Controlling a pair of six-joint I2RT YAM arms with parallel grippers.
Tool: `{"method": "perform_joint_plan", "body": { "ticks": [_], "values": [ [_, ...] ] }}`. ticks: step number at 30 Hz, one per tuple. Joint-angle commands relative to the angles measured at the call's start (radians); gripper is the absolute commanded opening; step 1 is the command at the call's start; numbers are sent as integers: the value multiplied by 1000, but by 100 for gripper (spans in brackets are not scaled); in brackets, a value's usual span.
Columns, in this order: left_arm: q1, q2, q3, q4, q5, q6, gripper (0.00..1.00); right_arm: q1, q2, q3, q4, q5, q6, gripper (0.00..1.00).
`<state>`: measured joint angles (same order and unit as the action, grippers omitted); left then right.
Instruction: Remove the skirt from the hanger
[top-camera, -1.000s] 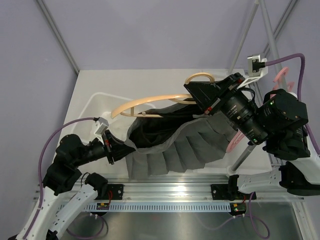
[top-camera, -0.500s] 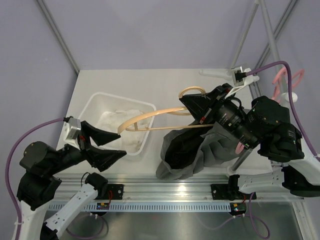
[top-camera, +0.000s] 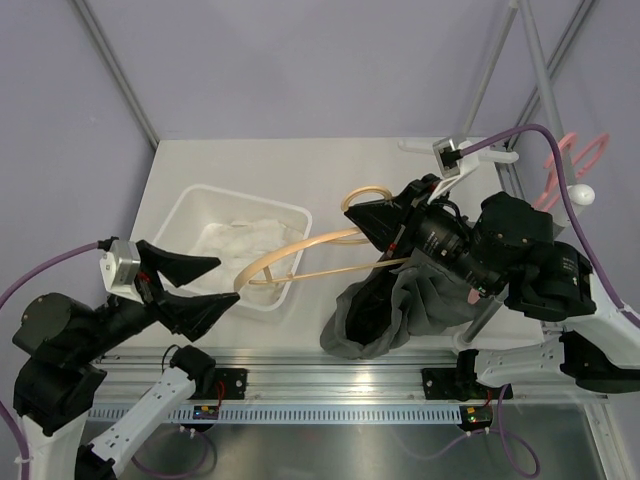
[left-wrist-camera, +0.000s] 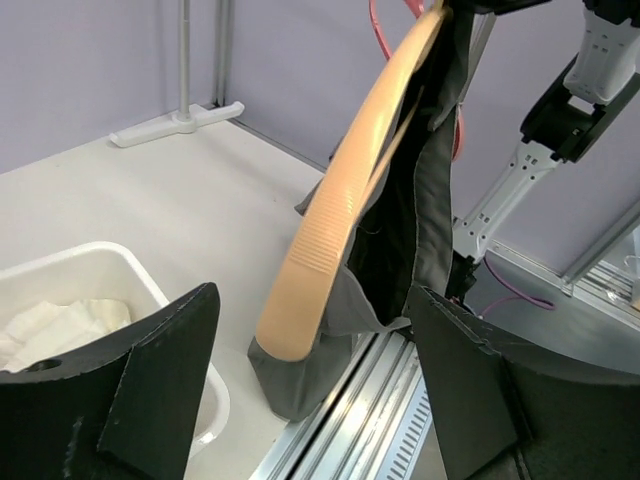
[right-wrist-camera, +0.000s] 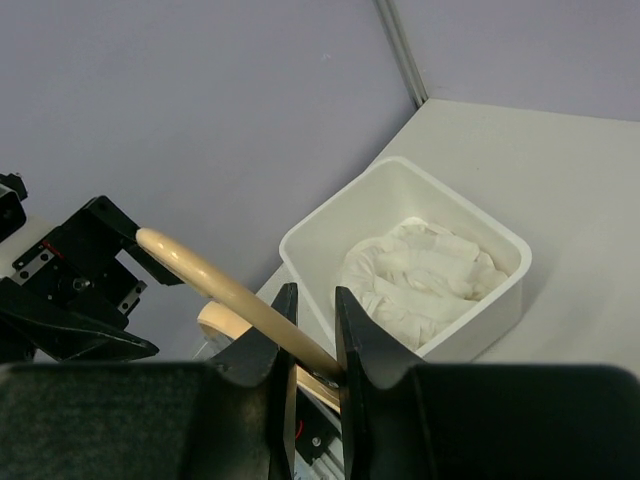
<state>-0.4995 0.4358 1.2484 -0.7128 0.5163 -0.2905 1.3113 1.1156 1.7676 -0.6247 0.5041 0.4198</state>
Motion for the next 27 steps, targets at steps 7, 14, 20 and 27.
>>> {"method": "perform_joint_plan", "body": {
  "ticks": [7, 14, 20, 27],
  "values": [
    [1, 55, 3, 30, 100, 57, 78, -14, 4, 59, 23, -76, 17, 0],
    [1, 52, -96, 99, 267, 59, 76, -20, 26, 93, 34, -121, 25, 0],
    [1, 50, -93, 95, 261, 77, 73, -23, 52, 102, 29, -165, 37, 0],
    [1, 70, -55, 92, 272, 88, 73, -24, 67, 101, 16, -193, 43, 0]
  ]
}}
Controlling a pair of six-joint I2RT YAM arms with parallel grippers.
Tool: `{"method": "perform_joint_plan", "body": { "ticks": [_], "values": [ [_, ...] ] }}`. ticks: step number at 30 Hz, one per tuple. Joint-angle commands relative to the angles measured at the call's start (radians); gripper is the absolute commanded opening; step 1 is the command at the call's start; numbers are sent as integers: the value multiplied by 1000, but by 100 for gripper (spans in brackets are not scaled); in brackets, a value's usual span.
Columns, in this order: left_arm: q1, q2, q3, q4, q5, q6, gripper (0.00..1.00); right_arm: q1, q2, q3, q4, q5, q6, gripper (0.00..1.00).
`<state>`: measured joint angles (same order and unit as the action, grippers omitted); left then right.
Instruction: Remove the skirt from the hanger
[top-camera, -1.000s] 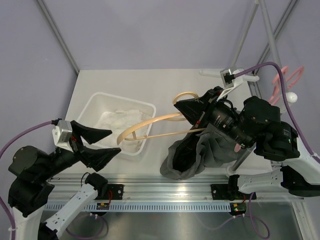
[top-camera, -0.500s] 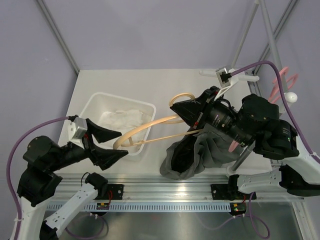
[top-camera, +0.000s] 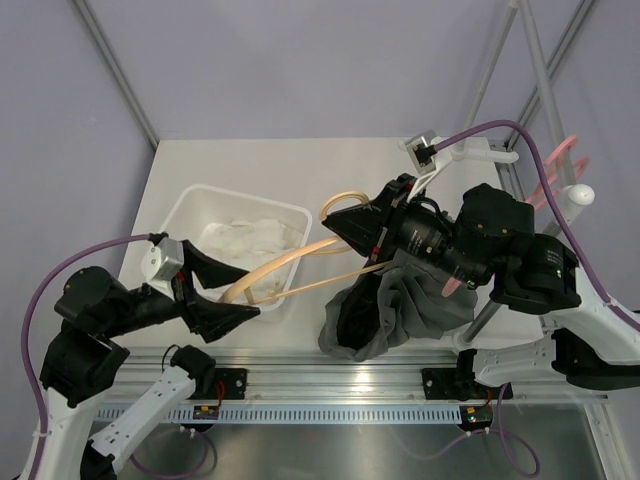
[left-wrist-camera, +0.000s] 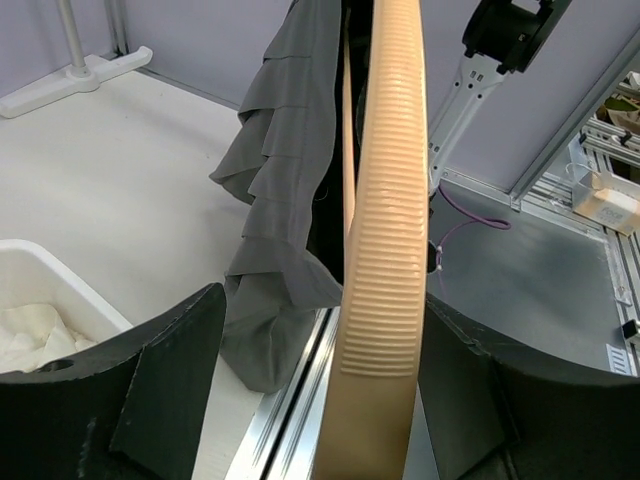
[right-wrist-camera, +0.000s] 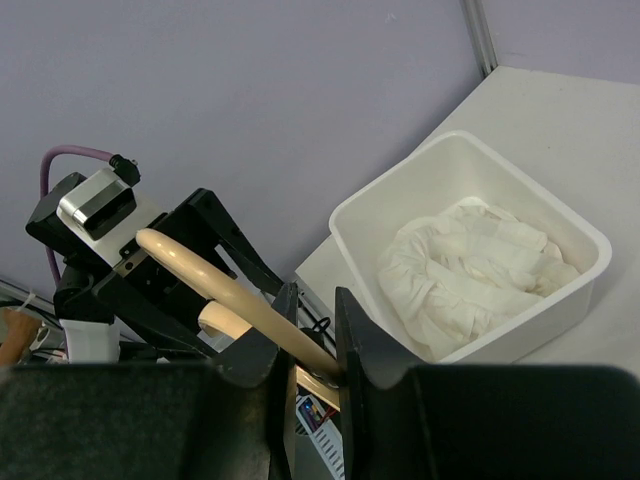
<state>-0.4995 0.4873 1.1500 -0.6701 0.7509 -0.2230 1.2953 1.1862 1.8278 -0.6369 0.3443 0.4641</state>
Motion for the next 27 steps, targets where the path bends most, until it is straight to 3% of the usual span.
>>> {"method": "perform_joint_plan", "body": {
  "ticks": [1, 4, 5, 7, 8, 9, 12, 14, 15, 16, 18, 19, 21, 27],
  "values": [
    [1, 22, 43, 49, 39, 19, 71, -8, -2, 41, 29, -33, -1, 0],
    [1, 28, 42, 46, 31, 13, 55, -10, 0, 41, 37, -42, 1, 0],
    [1, 31, 42, 38, 28, 13, 43, -10, 1, 42, 39, -45, 1, 0],
    [1, 36, 43, 32, 12, 5, 29, -8, 3, 44, 40, -51, 1, 0],
    [1, 37, 43, 24, 4, 2, 12, -10, 7, 45, 42, -56, 4, 0],
    [1, 39, 47, 24, -8, -1, 2, -10, 6, 45, 46, -67, 5, 0],
    [3, 39, 50, 17, -45, -18, 0, -11, 12, 44, 48, -77, 2, 0],
    [1, 28, 51, 23, -73, -19, 0, -10, 16, 44, 37, -85, -5, 11],
    [1, 25, 56, 21, -94, -27, 0, -11, 16, 42, 31, -88, -11, 23],
    [1, 17, 59, 11, -113, -27, 0, -10, 16, 39, 25, -90, -13, 45],
    [3, 14, 68, -6, -162, -16, 0, -10, 19, 39, -3, -84, -16, 62],
    [1, 13, 70, -16, -176, -15, 0, -11, 16, 36, -12, -80, -16, 81],
    [1, 13, 70, -22, -200, -10, 0, -10, 12, 28, -33, -77, -13, 99],
    [1, 25, 77, -16, -235, 14, 0, -10, -49, -51, -72, -88, -4, 99]
  ]
}}
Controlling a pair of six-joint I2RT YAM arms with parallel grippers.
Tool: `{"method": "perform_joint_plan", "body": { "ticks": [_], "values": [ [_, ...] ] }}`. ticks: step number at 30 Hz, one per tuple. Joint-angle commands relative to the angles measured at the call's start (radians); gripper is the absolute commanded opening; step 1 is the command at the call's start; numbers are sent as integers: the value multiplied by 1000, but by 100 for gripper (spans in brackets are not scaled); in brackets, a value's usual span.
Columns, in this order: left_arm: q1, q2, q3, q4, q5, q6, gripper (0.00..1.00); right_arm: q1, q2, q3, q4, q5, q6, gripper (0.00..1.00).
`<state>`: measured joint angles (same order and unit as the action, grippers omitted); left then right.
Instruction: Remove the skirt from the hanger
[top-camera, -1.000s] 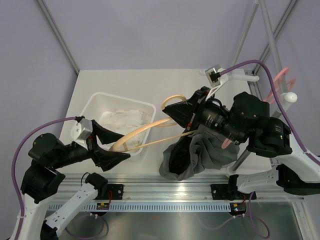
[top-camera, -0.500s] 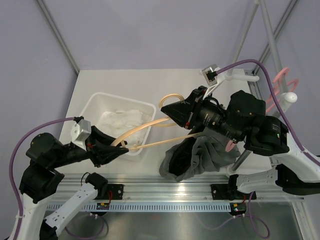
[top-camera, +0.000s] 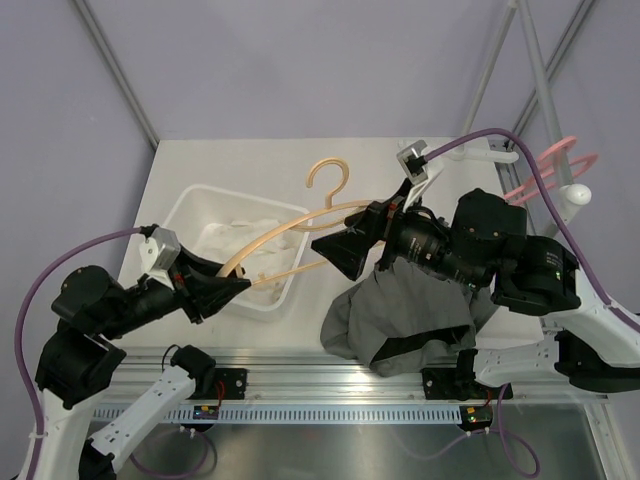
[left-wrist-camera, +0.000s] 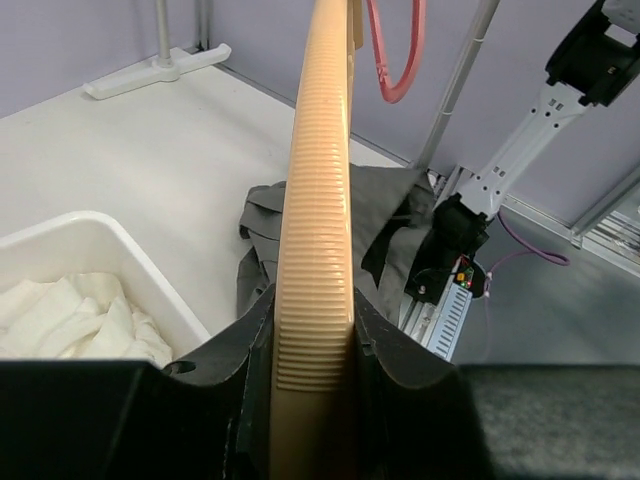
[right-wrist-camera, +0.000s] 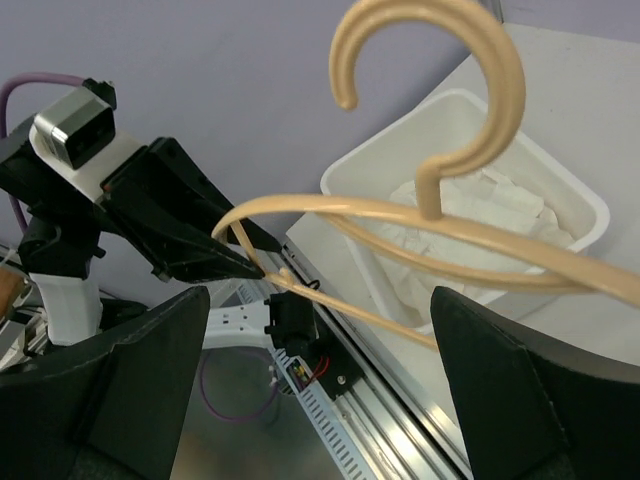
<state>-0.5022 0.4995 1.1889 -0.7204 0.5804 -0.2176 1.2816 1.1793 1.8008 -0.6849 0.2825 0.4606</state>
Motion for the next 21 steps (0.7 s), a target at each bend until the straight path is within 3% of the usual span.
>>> {"method": "perform_joint_plan", "body": {
  "ticks": [1, 4, 6, 7, 8, 9, 14, 21],
  "values": [
    [4, 20, 41, 27, -67, 17, 0, 2, -65, -50, -27, -31, 1, 99],
    [4, 51, 46, 35, -70, 38, 0, 4, -111, -113, -35, -72, 19, 100],
    [4, 80, 44, 53, -64, 46, 0, 2, -133, -159, -22, -140, 33, 86],
    [4, 94, 43, 71, -56, 49, 0, 4, -148, -210, -19, -163, 38, 74],
    [4, 109, 46, 81, -47, 53, 0, 4, -155, -234, -9, -198, 42, 53],
    [4, 143, 51, 102, -44, 53, 0, 5, -161, -266, -5, -201, 50, 2],
    [4, 250, 69, 200, 5, 54, 0, 15, -201, -509, 94, -256, 107, 0],
    [-4, 467, 139, 369, 96, 8, 0, 145, -196, -733, 206, -213, 173, 0]
  ]
}}
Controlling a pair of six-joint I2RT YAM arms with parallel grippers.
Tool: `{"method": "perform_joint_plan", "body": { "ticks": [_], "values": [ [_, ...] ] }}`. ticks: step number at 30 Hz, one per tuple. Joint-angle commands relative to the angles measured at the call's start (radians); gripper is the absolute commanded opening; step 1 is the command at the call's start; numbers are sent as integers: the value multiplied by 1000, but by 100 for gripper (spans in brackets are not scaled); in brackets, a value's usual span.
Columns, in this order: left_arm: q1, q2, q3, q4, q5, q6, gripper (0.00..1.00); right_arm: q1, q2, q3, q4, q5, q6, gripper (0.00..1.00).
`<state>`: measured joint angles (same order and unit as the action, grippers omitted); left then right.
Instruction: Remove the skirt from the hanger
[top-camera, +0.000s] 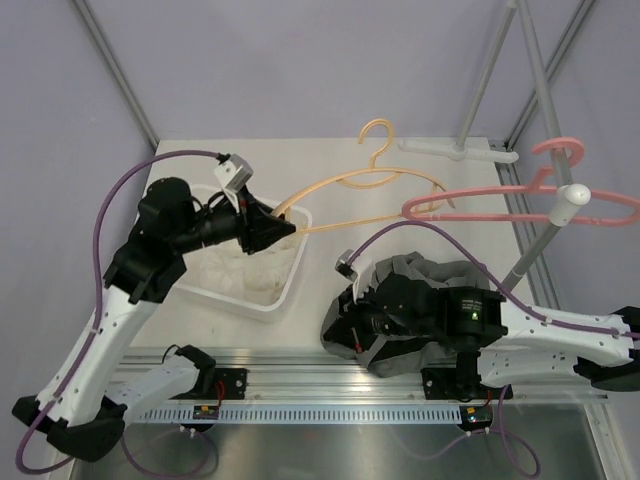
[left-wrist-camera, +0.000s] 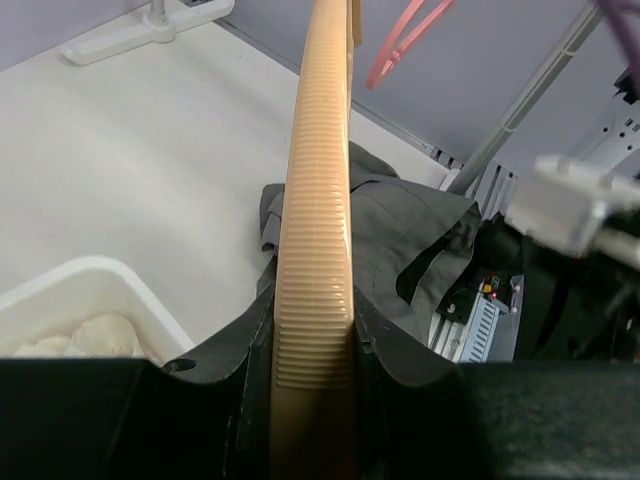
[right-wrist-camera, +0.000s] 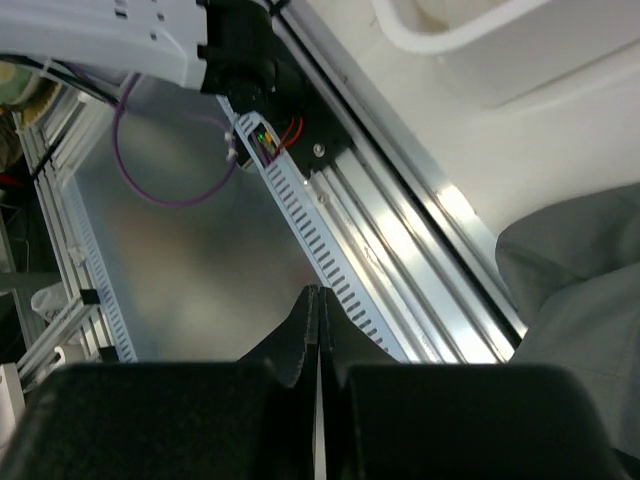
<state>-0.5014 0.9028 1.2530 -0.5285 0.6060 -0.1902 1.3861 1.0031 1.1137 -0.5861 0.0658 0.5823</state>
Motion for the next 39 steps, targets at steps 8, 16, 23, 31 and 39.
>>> {"method": "perform_joint_plan", "body": {
  "ticks": [8, 16, 23, 31, 39],
  "values": [
    [-103, 381, 325, 173, 49, 18, 0, 139, -119, -160, 186, 94, 129, 0],
    [-186, 692, 630, 102, 63, 38, 0, 212, -155, -161, 134, 187, 168, 0],
    [-253, 916, 853, 61, 71, 34, 0, 261, -216, -180, 151, 250, 182, 0],
    [-281, 1090, 1075, 70, 123, -60, 0, 281, -279, -219, 149, 305, 206, 0],
    [-335, 1229, 1221, 229, 164, -215, 0, 297, -311, -236, 167, 328, 211, 0]
  ]
}}
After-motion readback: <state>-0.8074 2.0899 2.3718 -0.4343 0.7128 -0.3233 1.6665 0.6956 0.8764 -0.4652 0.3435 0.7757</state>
